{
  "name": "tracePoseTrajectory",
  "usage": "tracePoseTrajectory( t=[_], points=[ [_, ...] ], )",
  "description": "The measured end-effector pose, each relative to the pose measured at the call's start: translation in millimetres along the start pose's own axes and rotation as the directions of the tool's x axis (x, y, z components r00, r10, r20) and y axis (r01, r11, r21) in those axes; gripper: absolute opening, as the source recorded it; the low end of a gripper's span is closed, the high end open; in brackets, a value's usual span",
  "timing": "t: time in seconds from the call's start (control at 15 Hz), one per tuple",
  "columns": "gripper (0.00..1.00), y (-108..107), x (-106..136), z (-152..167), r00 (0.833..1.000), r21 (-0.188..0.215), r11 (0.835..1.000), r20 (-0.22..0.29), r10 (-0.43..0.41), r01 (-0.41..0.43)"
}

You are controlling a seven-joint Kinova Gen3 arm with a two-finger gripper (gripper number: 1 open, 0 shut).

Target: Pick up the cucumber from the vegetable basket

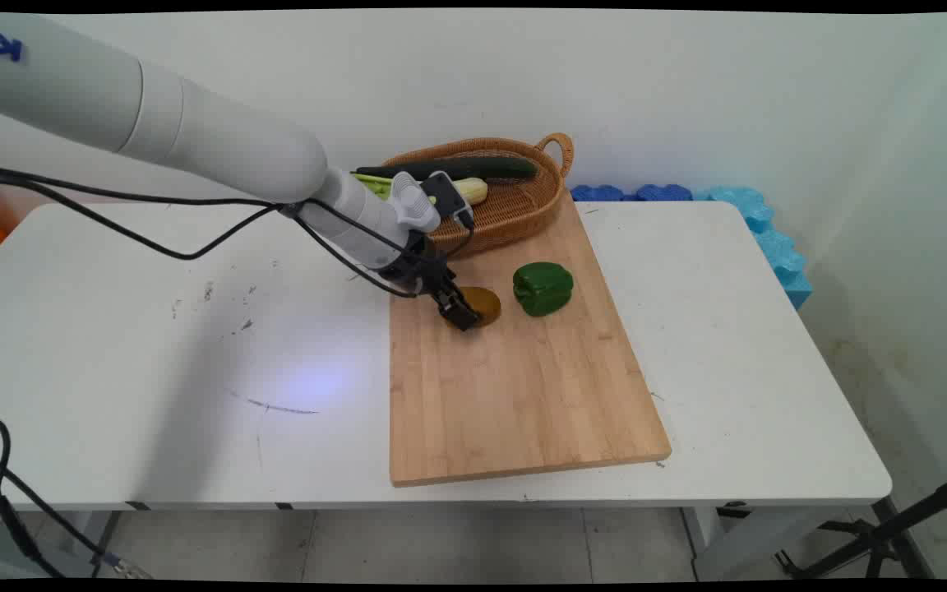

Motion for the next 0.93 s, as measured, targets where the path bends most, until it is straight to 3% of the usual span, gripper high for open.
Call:
tracePoseTrajectory(
  t=[0.4, 0.6, 0.93],
  points=[
    [1.00, -24, 46, -20, 0.997, -0.027, 0.999, -0.074, 0.022, -0.024],
    [1.00, -59, 73, -36, 0.990, -0.007, 0.997, -0.125, 0.070, -0.072],
    [1.00, -102, 91, -41, 0.981, 0.034, 0.992, -0.146, 0.127, -0.123]
  ],
)
